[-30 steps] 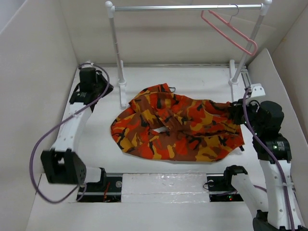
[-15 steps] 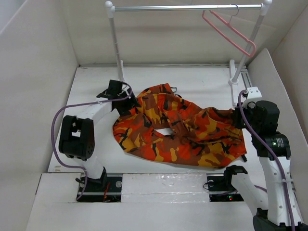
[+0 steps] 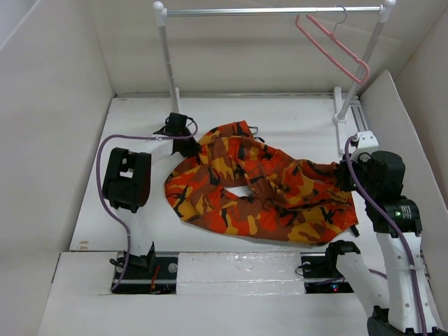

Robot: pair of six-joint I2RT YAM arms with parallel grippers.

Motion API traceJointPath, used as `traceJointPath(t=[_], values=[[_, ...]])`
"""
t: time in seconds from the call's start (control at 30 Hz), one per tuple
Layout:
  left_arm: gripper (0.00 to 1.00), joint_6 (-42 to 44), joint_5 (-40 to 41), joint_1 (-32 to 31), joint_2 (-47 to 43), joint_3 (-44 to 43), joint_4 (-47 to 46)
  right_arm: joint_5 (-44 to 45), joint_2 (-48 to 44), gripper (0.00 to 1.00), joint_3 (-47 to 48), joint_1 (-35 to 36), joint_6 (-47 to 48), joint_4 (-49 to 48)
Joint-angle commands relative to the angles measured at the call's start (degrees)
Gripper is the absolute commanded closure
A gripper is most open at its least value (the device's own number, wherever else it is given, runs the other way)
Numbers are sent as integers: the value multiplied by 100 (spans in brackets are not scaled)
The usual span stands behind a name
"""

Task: Place the trousers on the hanger
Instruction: Flatten out the trousers at the center of the board.

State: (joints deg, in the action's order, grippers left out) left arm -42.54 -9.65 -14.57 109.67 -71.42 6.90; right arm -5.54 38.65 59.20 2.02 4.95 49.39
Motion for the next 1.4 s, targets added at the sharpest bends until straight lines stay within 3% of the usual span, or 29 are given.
traceJointPath(t=[0.0,0.03,0.23,0.37,0.57,0.67,0.77,0.87,1.0,1.13,1.17,1.2,1.27,1.3,1.33,1.37], values=[[94,9,209,-20,-191,-232,-197,-175,-95,100,180,70,85,-157],[100,27,235,-20,-287,-267,-145,-184,-112,100,162,70,94,-157],[100,298,709,-20,-1630,22,162,-53,-174,100,135,220,208,-61],[100,554,1420,-20,-3305,496,856,281,-95,100,372,500,322,175],[100,765,2929,173,-5294,139,2928,984,107,100,1091,879,472,781],[100,835,3756,226,-5534,-661,3975,1317,195,100,1427,1063,472,941],[100,888,4224,226,-5439,-1294,4627,1450,414,100,1586,1143,463,784],[100,1151,4611,226,-5203,-1165,4436,1653,590,100,1165,1143,454,163],[100,1433,4419,226,-4500,-435,3198,1425,1335,100,655,564,349,-832],[99,1775,4472,488,-2911,-907,2098,1265,2143,100,584,-218,218,-1650],[91,1828,4472,551,-2054,-1179,2166,1301,2320,100,627,-368,173,-1912],[70,1837,4437,551,-1611,-1947,2315,1371,2531,100,680,-648,-1,-2002],[50,1724,4297,551,-497,-2890,3192,1669,3050,100,751,-843,-213,-2343],[42,1706,4183,551,-316,-3635,3430,1696,3208,93,768,-922,-283,-2441],[39,1706,4095,447,-253,-3738,3485,1688,3349,64,795,-1071,-362,-2547],[34,1845,3972,211,-705,-3182,3120,1444,3751,37,925,-1133,-346,-2539]])
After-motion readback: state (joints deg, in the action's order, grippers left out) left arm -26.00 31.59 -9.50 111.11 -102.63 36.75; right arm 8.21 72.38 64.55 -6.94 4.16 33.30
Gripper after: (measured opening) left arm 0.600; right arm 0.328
